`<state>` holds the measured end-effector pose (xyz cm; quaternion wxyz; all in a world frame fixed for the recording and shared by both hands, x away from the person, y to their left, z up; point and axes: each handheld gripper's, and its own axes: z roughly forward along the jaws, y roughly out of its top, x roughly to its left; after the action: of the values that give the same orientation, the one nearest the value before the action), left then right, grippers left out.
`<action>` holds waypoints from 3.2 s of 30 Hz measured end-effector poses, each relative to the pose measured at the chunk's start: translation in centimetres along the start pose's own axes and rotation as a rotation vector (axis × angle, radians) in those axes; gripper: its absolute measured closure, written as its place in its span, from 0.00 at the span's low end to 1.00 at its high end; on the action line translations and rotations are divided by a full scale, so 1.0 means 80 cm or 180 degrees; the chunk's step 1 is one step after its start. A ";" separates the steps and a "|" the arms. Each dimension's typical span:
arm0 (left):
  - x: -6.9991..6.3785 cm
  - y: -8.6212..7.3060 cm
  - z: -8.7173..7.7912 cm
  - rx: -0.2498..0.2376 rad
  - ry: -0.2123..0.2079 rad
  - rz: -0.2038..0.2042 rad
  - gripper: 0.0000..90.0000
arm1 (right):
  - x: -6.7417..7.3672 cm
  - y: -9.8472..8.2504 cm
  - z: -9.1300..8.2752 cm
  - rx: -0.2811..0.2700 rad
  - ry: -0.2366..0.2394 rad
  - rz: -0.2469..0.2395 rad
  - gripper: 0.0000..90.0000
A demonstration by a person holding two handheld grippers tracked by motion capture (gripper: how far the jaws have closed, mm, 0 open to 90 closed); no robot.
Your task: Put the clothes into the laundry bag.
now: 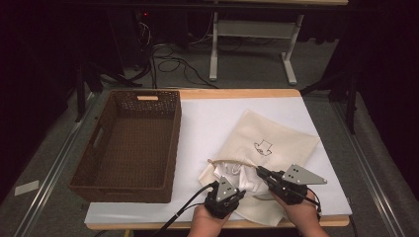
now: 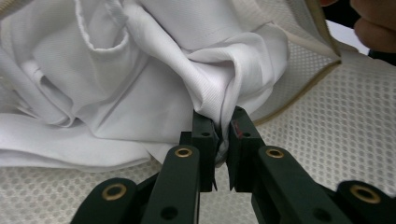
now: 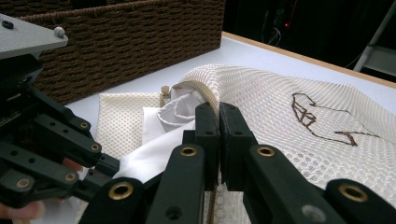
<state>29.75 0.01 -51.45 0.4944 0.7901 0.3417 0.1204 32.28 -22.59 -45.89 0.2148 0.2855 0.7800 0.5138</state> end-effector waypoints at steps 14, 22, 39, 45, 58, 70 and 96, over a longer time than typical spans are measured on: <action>0.010 0.012 0.022 0.0120 0.0335 -0.0150 0.93 | 0.001 -0.001 -0.001 -0.0003 0.0024 -0.0032 0.99; 0.014 0.041 0.052 0.0189 0.0432 -0.0060 0.92 | -0.006 -0.002 -0.002 -0.0038 0.0026 -0.0018 0.99; 0.012 0.028 0.022 -0.0016 0.0540 0.0180 0.45 | -0.018 -0.006 -0.006 -0.0025 -0.0037 0.0138 0.99; 0.039 0.014 0.011 0.0210 0.0720 -0.0042 0.24 | -0.013 -0.004 -0.003 -0.0014 -0.0034 0.0101 0.99; 0.045 0.025 0.048 0.0567 0.0715 0.0037 0.51 | -0.012 -0.006 -0.001 0.0010 -0.0023 0.0080 0.99; 0.043 0.037 0.061 0.0684 0.0693 0.0106 0.99 | -0.012 -0.006 -0.003 0.0012 -0.0017 0.0096 0.99; 0.011 0.043 0.050 0.0114 0.0456 0.0077 0.66 | -0.018 -0.007 -0.004 -0.0018 -0.0070 0.0161 0.99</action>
<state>33.97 -3.13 -50.51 0.4530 0.7922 0.3688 0.1765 33.03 -23.93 -46.22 0.2111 0.3102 0.7686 0.5181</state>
